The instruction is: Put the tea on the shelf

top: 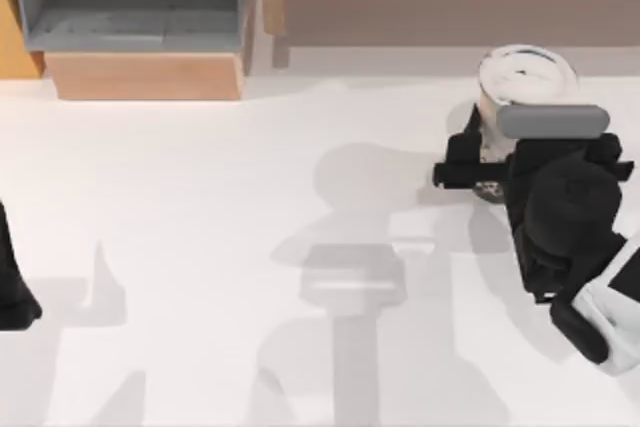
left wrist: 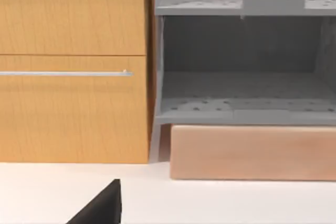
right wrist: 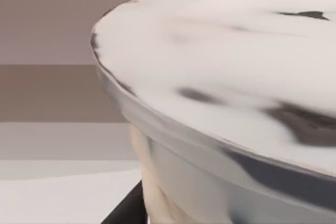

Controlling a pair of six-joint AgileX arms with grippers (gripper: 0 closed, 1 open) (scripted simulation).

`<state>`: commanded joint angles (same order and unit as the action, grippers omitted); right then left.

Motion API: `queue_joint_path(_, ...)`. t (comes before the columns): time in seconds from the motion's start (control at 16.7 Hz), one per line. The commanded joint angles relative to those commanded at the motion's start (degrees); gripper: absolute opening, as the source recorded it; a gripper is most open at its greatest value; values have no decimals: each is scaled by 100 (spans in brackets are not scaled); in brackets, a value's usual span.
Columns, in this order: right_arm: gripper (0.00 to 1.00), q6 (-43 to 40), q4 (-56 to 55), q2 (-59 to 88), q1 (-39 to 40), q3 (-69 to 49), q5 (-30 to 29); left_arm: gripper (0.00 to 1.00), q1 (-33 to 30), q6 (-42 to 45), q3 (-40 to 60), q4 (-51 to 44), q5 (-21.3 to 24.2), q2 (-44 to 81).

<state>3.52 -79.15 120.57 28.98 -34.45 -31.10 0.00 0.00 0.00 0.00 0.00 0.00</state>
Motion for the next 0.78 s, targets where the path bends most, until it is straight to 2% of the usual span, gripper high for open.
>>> queue_joint_path(0.78, 0, 10, 268, -289, 8, 16, 1, 100, 0, 0, 0, 0, 0, 0)
